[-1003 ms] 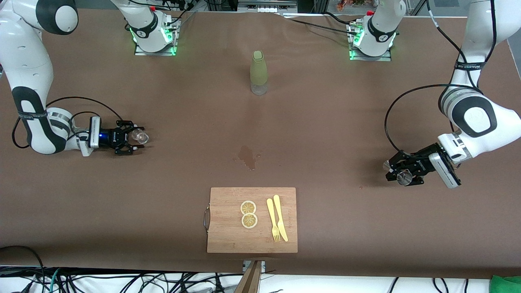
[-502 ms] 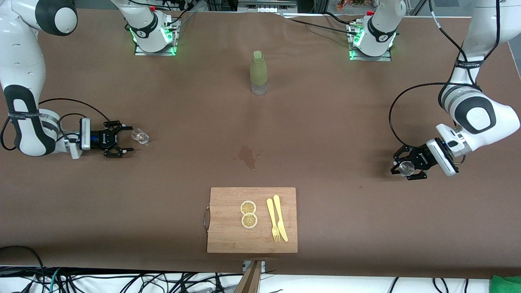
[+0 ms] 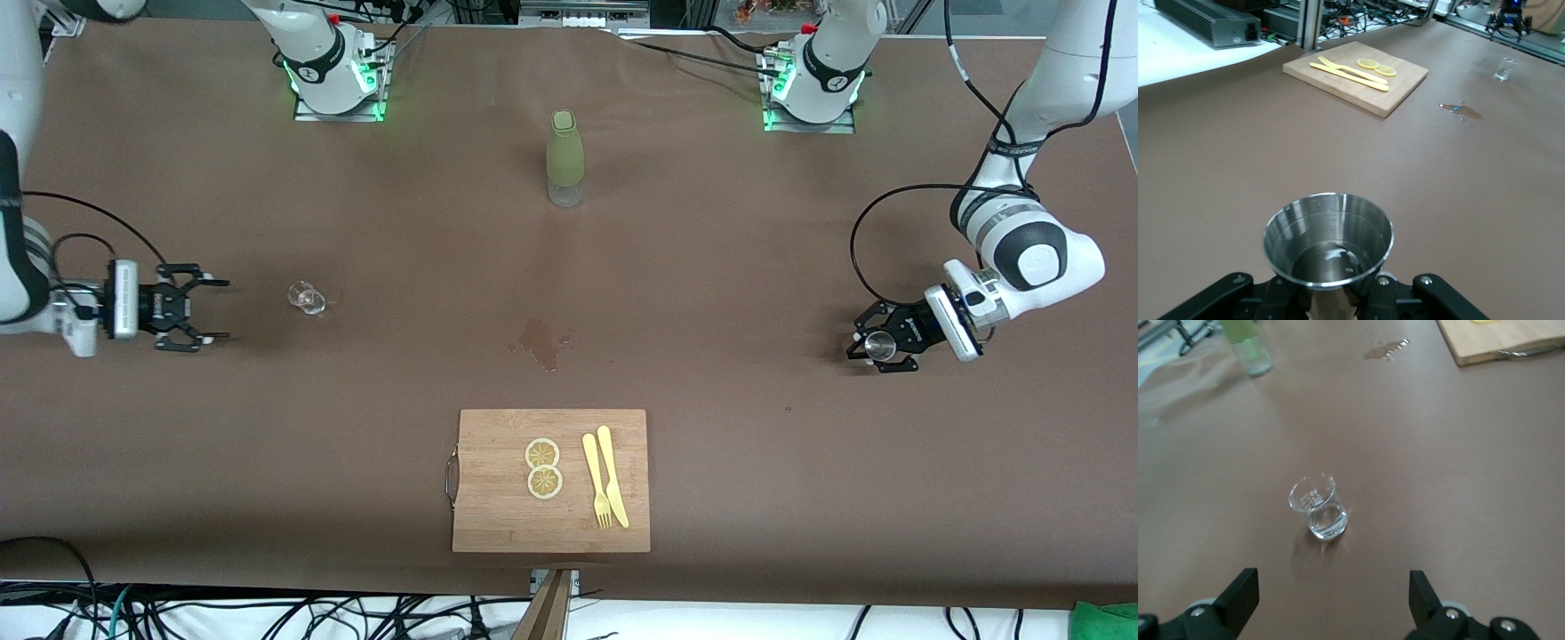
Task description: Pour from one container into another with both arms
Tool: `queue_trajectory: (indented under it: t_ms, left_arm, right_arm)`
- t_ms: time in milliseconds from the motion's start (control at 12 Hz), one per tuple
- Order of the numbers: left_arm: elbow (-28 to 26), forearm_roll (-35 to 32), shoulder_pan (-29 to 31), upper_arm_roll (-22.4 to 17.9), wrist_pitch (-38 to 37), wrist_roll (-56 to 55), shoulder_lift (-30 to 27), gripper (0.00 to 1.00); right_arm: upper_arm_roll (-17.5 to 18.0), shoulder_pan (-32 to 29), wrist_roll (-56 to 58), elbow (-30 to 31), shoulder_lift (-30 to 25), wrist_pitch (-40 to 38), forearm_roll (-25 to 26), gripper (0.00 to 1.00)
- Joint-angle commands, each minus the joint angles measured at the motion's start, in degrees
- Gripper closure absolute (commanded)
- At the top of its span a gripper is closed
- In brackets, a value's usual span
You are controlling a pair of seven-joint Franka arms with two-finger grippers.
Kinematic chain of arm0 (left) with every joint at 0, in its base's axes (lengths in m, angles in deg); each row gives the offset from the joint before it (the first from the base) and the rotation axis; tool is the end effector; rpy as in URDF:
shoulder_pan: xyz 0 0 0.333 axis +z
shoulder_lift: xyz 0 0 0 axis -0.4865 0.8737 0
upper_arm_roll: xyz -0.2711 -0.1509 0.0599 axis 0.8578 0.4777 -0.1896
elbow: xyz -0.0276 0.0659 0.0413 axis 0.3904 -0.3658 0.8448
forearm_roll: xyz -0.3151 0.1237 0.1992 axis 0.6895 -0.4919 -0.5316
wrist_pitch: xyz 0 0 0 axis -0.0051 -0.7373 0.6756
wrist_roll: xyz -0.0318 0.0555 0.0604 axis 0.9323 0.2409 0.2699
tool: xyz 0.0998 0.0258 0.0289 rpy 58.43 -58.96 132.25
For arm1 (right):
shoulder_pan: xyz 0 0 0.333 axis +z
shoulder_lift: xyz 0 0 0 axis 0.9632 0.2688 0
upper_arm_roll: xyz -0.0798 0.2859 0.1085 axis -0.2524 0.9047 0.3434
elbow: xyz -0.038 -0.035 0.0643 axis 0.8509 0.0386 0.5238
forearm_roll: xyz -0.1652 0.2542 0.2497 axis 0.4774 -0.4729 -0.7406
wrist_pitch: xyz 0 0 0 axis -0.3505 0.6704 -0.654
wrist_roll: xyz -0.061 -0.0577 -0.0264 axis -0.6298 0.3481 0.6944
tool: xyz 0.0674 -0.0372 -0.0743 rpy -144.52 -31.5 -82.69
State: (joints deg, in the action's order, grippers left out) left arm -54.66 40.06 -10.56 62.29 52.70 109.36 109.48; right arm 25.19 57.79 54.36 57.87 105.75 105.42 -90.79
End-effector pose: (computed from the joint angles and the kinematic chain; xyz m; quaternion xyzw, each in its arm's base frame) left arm 0.5547 0.1071 0.1666 0.7790 -0.4037 0.3523 0.3258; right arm 0.5896 -0.1994 0.2321 -0.6792 -0.6200 -0.1819 0.3480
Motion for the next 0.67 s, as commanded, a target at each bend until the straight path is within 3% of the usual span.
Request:
queue_trajectory:
  t_ms: [0,418,502,585]
  left_arm:
    - [-1.5,1.8,1.7,0.4,-2.3,5.5,0.2,1.00]
    - [-1.9,2.7,3.1,0.4,-2.6,10.3,2.5,1.00]
    - [-2.0,2.7,3.1,0.4,-2.6,10.3,2.6,0.83]
    - [-2.0,2.8,3.1,0.4,-2.6,10.2,2.7,0.43]
  right_arm:
    - [0.5,3.2,-13.1,3.6,-7.3,4.2,6.2,0.00]
    - [4.2,8.8,-40.9,6.4,-17.1,9.6,19.6,0.00]
    - [5.5,9.0,-47.0,6.4,-18.8,9.8,22.6,0.00]
    - [7.3,9.6,-53.9,6.4,-20.2,10.4,26.3,0.00]
